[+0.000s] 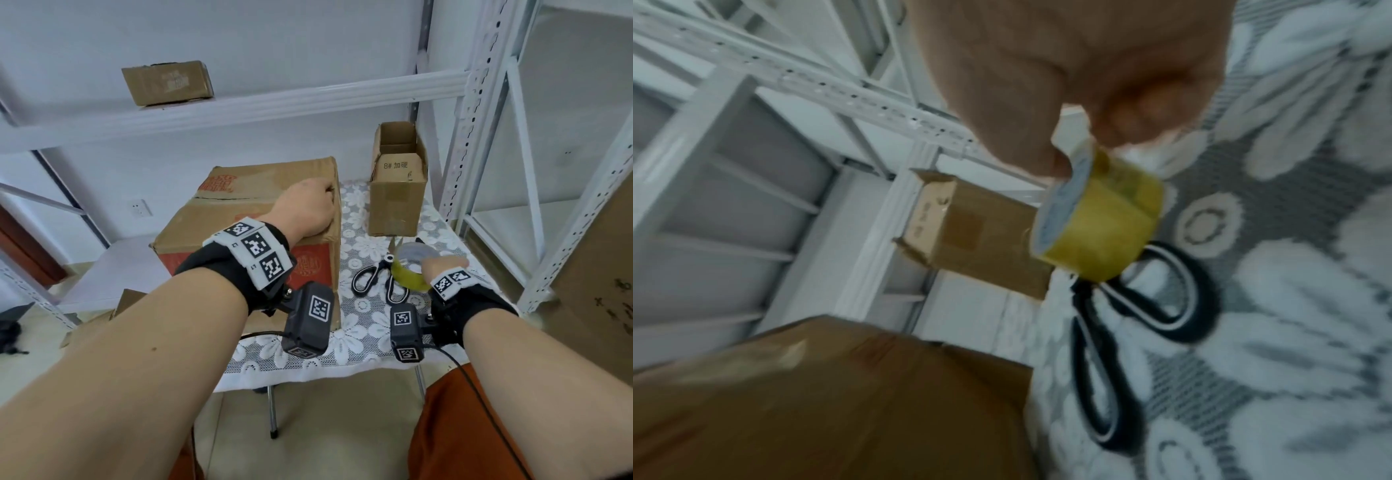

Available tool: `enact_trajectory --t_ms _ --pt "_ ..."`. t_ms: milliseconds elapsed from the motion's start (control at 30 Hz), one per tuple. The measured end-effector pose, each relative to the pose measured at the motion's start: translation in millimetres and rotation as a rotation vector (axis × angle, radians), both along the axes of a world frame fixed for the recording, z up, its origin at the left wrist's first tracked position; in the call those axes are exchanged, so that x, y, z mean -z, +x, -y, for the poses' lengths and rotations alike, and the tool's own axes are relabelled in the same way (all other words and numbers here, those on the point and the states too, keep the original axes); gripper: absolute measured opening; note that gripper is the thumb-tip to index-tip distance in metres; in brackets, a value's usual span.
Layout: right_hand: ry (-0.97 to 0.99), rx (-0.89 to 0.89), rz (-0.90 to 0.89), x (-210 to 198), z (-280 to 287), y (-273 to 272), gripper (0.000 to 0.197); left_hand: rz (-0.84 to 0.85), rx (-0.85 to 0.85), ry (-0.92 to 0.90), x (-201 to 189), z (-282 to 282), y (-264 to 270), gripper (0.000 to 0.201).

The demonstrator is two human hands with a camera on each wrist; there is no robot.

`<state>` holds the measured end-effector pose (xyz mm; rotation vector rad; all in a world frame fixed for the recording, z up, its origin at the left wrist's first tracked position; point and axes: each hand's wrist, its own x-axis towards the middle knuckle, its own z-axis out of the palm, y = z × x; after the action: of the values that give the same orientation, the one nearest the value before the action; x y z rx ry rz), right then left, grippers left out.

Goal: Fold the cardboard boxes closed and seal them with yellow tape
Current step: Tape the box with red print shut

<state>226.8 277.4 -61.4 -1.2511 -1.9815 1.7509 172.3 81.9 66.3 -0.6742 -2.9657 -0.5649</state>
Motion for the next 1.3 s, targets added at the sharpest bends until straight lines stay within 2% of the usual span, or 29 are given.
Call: enact_trajectory --t_ms 67,100,233,300,400,433,567,667,733,800,833,900,933,1033,1067,1167,1200,1300 --pt "0.033 0.096 -0.114 -11 4 -10 0.017 0.005 -0.001 -0.018 0 0 -1 0.039" --pt "0.025 0.079 -0.194 -21 11 -17 0.017 0.007 -0.001 -0.021 0 1 -1 0.039" --pt "-0.099 -0.232 -0.58 -71 66 -22 0.019 0.014 0.015 -0.024 -1 0 0 0.037" --pt "-0.157 -0.423 -0.672 -82 89 -23 0.028 0.017 0.035 -0.017 -1 2 0 0.034" --pt "-0.228 -0.585 -0.655 -82 109 -25 0.074 0.039 0.059 -0.012 -2 6 2 0.036" --pt "-0.253 -0.599 -0.646 -78 110 -27 0.079 0.051 0.065 -0.012 -3 7 3 0.038" --pt "-0.403 -0.62 -0.621 -70 113 -25 0.065 0.069 0.06 -0.019 -2 7 2 0.041" --pt "-0.313 -0.665 -0.569 -64 115 -20 0.064 0.078 0.07 -0.02 -1 7 -1 0.039" --pt "-0.188 -0.711 -0.467 -66 112 -16 0.073 0.081 0.085 -0.026 -1 8 -3 0.037" --pt "-0.111 -0.686 -0.383 -73 106 -15 0.097 0.1 0.102 -0.083 0 9 -6 0.049" --pt "-0.106 -0.64 -0.378 -77 102 -18 0.097 0.111 0.097 -0.137 0 10 -7 0.056" --pt "-0.126 -0.574 -0.424 -91 102 -19 0.079 0.118 0.067 -0.226 1 13 -8 0.058" --pt "-0.118 -0.574 -0.424 -96 105 -22 0.078 0.114 0.05 -0.243 2 16 -9 0.056" --pt "-0.017 -0.624 -0.437 -89 117 -34 0.09 0.114 -0.019 -0.274 6 28 -11 0.06" --pt "-0.002 -0.642 -0.428 -83 117 -36 0.087 0.124 -0.052 -0.287 6 32 -10 0.064" --pt "-0.007 -0.638 -0.339 -85 121 -30 0.049 0.154 -0.17 -0.307 3 50 -11 0.076" --pt "-0.018 -0.653 -0.322 -87 122 -28 0.043 0.16 -0.204 -0.309 2 56 -12 0.079" --pt "0.028 -0.631 -0.253 -88 125 -32 0.045 0.201 -0.285 -0.304 0 72 -15 0.082"
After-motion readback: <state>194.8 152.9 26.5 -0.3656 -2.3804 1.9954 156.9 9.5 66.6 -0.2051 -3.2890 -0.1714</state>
